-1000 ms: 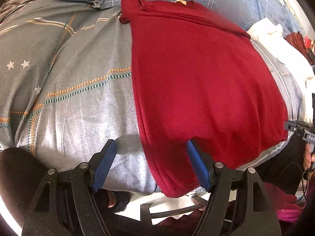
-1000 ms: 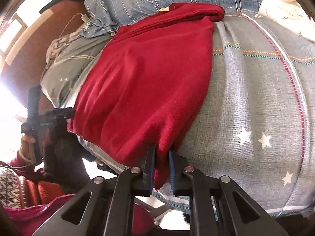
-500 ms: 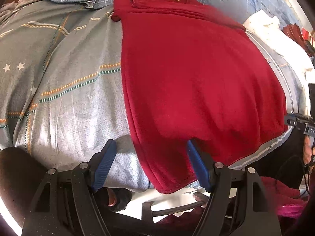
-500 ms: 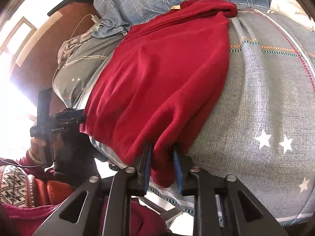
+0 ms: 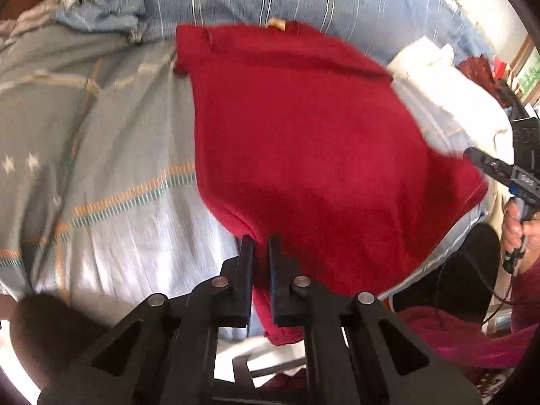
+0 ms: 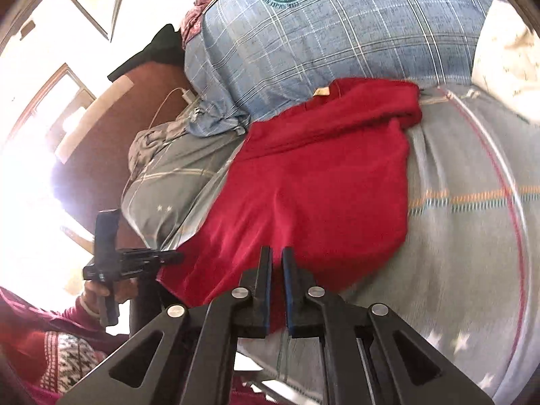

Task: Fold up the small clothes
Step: 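Grasp the red sweater's hem with the right tool while the left tool grasps it too, then fold the held hem up over the body toward the collar with both tools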

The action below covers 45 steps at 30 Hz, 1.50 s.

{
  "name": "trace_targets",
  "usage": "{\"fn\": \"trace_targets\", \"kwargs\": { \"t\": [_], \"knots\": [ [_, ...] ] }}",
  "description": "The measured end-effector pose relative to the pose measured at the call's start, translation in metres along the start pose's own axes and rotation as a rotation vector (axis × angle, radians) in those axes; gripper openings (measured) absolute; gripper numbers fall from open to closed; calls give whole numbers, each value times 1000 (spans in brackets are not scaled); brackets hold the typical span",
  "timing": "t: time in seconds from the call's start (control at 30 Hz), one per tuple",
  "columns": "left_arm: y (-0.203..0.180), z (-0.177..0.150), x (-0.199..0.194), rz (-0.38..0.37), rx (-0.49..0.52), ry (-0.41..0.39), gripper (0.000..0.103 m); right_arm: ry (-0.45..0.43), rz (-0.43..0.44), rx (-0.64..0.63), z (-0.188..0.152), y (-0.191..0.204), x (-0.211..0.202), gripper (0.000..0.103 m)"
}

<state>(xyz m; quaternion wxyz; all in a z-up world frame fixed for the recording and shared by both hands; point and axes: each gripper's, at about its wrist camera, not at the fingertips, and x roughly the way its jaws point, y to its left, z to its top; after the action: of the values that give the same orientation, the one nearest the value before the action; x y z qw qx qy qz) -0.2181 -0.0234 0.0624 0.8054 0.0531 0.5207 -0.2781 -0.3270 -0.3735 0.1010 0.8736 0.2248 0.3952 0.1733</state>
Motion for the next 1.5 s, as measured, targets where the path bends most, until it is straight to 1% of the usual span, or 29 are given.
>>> {"fn": "trace_targets", "kwargs": {
  "t": [0.1,0.17,0.2,0.23,0.27,0.3,0.33,0.37,0.4,0.43,0.5,0.57,0.6,0.67,0.73,0.8,0.87,0.93,0.97,1.0,1.03,1.17,1.27,1.4,1.5],
  "knots": [
    [4,8,-9,-12,4,-32,6,-11,-15,17,9,-3,2,2],
    [1,11,-9,-19,8,-41,6,1,-31,16,11,-5,3,2],
    [0,11,-8,-21,10,-38,6,31,-54,16,11,-7,5,9],
    [-1,10,-5,-22,14,-32,6,66,-71,22,9,-9,8,9],
    [-2,9,-1,-23,17,-25,6,113,-75,37,5,-16,10,12],
    [-2,9,1,-23,18,-20,6,176,-70,68,-2,-23,14,22],
    [-3,7,4,-21,16,-12,6,207,-78,85,-7,-27,17,29],
    [-2,5,5,-23,11,-7,6,230,-94,93,-15,-32,16,42],
    [-1,4,6,-25,3,-2,6,243,-105,95,-22,-36,15,44],
    [2,3,7,-26,-11,3,6,257,-106,106,-30,-42,14,44],
    [5,2,6,-30,-28,7,6,279,-68,160,-47,-53,11,44],
    [7,3,4,-38,-43,6,6,312,-64,177,-59,-59,13,45],
    [7,4,3,-38,-44,5,6,317,-42,181,-66,-61,15,45],
    [5,5,3,-30,-37,5,6,285,18,200,-69,-60,15,45],
    [4,5,5,-25,-31,9,6,311,75,214,-73,-58,23,45],
    [4,5,5,-19,-23,10,6,312,95,180,-73,-53,26,44],
    [4,3,7,-14,-24,12,6,283,105,178,-73,-53,28,41],
    [5,2,10,-15,-34,22,6,249,116,204,-72,-53,33,31],
    [6,1,12,-13,-39,27,6,247,100,197,-72,-50,36,15],
    [7,1,13,-13,-42,31,6,246,77,179,-70,-47,37,8],
    [7,1,12,-15,-43,31,6,231,62,161,-65,-40,36,8],
    [12,10,5,-47,-61,6,6,124,87,118,-36,-25,19,7],
    [13,29,0,-60,-67,-45,6,42,88,56,2,-15,10,7],
    [18,65,-8,-36,-67,-145,6,-44,32,-15,55,-11,19,7],
    [28,97,-7,-22,-81,-205,6,-95,-7,-27,88,-23,28,7]
  ]
}}
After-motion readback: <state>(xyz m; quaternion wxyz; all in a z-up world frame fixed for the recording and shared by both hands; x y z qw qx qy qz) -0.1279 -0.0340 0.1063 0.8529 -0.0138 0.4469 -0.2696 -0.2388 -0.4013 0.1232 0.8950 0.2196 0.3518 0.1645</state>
